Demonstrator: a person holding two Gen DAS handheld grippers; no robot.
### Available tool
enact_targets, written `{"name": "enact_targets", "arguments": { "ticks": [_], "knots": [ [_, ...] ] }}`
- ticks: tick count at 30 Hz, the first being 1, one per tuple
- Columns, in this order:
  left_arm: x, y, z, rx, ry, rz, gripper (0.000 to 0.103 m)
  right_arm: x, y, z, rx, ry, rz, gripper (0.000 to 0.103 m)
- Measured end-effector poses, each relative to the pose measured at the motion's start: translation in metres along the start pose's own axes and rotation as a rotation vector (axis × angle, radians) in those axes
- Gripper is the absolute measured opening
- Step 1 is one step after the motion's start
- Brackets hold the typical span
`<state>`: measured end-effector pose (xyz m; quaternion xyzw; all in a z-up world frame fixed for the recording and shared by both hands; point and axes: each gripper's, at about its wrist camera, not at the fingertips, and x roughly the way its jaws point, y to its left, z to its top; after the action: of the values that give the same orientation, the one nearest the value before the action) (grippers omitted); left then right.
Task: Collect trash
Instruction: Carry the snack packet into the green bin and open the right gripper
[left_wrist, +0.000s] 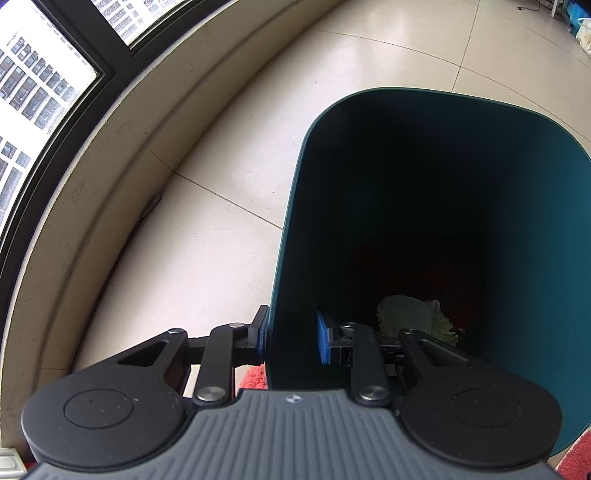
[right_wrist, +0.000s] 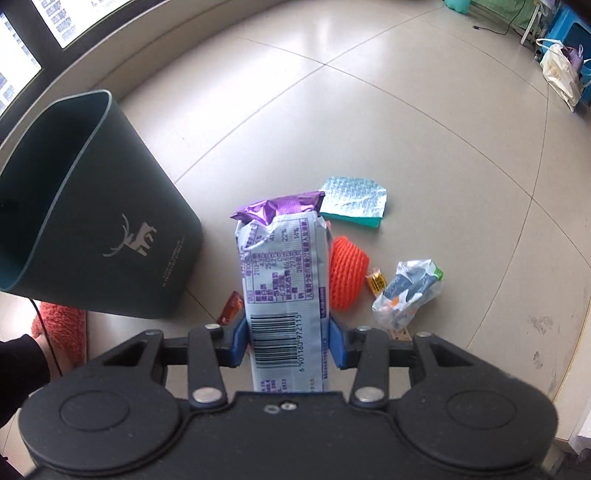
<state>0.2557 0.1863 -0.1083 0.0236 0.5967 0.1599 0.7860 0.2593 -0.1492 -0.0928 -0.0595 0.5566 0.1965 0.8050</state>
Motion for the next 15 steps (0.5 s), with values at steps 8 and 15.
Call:
{"name": "enact_targets", "arguments": {
  "ticks": [8, 15],
  "knots": [
    [0.002, 0.019, 0.001, -0.041, 0.007, -0.076, 0.025, -0.076, 0.071, 0.055, -0.024, -0.165, 0.112, 0.042],
    [0.004, 0.03, 0.0, -0.064, 0.015, -0.132, 0.021, -0.079, 0.128, 0.092, -0.084, -0.212, 0.218, 0.042]
  ]
}}
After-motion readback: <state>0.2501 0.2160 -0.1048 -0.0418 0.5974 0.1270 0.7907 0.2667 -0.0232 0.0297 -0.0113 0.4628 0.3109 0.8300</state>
